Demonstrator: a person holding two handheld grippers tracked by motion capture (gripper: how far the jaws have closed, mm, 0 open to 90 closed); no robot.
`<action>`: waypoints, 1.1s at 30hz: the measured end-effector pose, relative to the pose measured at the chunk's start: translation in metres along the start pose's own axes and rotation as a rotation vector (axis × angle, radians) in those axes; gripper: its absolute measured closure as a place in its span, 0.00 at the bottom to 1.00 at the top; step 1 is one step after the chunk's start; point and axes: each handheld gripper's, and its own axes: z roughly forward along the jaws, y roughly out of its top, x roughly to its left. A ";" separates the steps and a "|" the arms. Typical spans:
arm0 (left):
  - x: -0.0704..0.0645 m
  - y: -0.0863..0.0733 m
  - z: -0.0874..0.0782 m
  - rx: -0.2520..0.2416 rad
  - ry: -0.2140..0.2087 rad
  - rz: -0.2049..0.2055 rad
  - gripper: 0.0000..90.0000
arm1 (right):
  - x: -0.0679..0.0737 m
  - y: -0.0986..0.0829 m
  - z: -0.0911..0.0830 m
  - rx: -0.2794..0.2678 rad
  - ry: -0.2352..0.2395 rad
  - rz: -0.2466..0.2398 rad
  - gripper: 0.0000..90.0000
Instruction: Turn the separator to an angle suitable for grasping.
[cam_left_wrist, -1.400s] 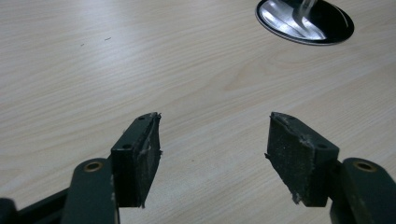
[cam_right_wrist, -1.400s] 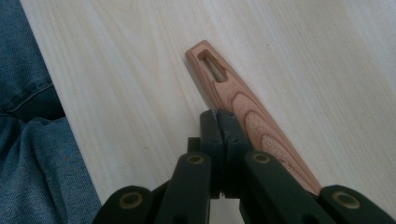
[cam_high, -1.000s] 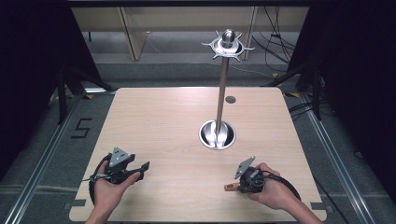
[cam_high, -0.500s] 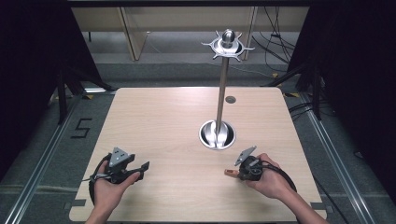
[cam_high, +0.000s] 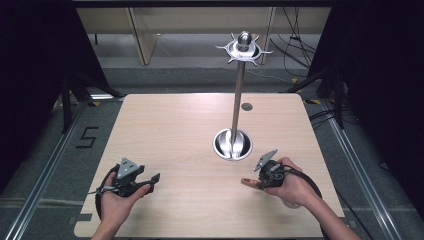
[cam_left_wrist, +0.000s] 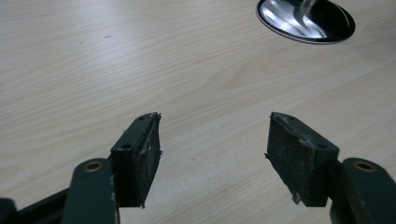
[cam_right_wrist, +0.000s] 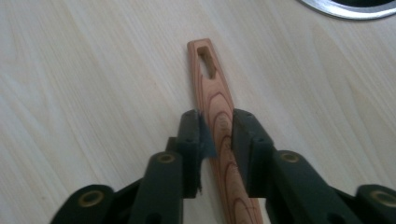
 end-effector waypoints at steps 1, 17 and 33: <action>0.000 0.000 -0.001 0.004 0.000 0.002 0.38 | 0.000 0.000 0.000 0.000 0.000 0.000 0.78; 0.000 0.000 0.000 0.004 -0.001 -0.001 0.38 | -0.010 0.005 0.017 0.146 0.009 -0.108 0.70; -0.002 -0.001 -0.001 0.023 0.013 -0.023 0.38 | -0.014 0.010 0.020 0.208 0.039 -0.150 0.74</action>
